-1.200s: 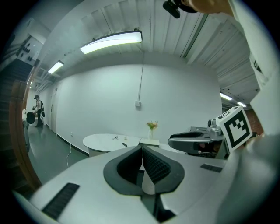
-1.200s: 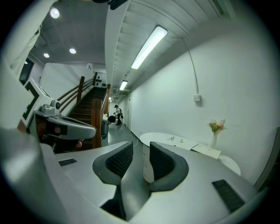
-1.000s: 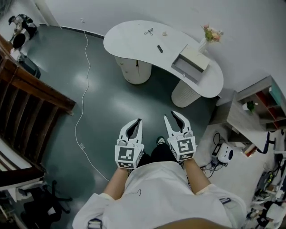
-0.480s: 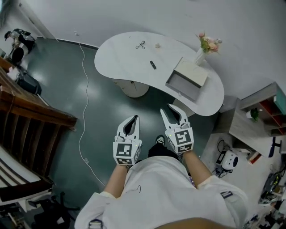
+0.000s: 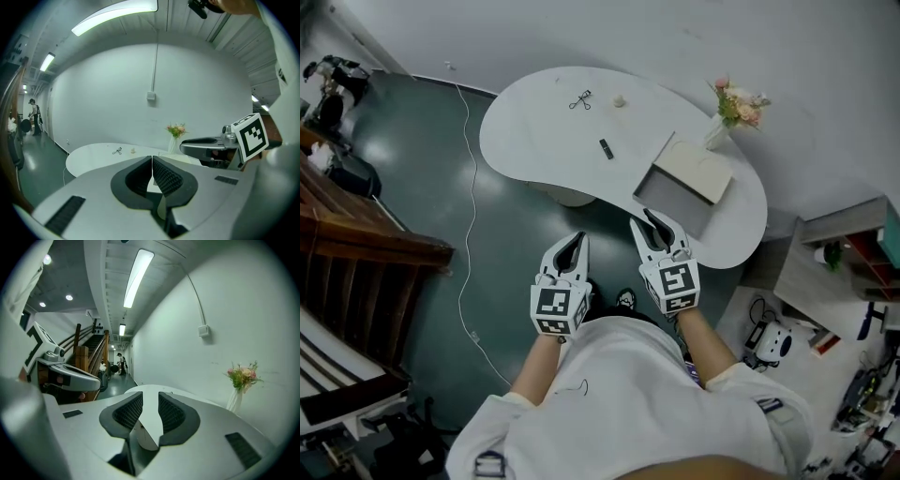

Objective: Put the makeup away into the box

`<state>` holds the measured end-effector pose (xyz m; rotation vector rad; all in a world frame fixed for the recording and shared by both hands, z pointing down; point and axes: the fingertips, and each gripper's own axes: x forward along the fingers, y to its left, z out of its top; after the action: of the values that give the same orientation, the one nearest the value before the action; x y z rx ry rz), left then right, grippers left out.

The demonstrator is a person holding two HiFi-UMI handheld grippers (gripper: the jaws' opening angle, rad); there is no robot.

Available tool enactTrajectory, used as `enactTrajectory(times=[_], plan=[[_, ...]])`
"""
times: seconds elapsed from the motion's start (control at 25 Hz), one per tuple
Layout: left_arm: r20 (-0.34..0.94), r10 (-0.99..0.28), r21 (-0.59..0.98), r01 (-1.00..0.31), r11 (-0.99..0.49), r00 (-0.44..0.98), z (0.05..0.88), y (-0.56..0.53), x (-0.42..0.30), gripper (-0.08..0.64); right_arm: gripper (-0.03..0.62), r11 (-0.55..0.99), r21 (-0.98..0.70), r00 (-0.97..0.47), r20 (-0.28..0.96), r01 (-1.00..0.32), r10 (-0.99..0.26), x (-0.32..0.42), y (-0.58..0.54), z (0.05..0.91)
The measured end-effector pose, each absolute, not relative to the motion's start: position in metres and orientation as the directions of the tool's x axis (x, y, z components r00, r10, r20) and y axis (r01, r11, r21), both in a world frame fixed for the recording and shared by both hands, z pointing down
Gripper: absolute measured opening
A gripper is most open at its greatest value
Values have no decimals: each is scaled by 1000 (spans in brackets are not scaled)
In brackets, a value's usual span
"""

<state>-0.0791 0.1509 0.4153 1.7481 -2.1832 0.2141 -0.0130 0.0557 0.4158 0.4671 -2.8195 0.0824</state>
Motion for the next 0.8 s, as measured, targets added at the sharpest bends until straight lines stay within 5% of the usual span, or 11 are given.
enactTrajectory(times=[0.32, 0.8], plan=[[395, -905, 96, -973, 212, -159, 446, 77, -143, 21, 94, 931, -17, -881, 332, -364, -338, -55, -4, 424], [452, -884, 144, -988, -59, 119, 483, -55, -233, 21, 92, 875, -55, -781, 482, -480, -398, -152, -87, 464]])
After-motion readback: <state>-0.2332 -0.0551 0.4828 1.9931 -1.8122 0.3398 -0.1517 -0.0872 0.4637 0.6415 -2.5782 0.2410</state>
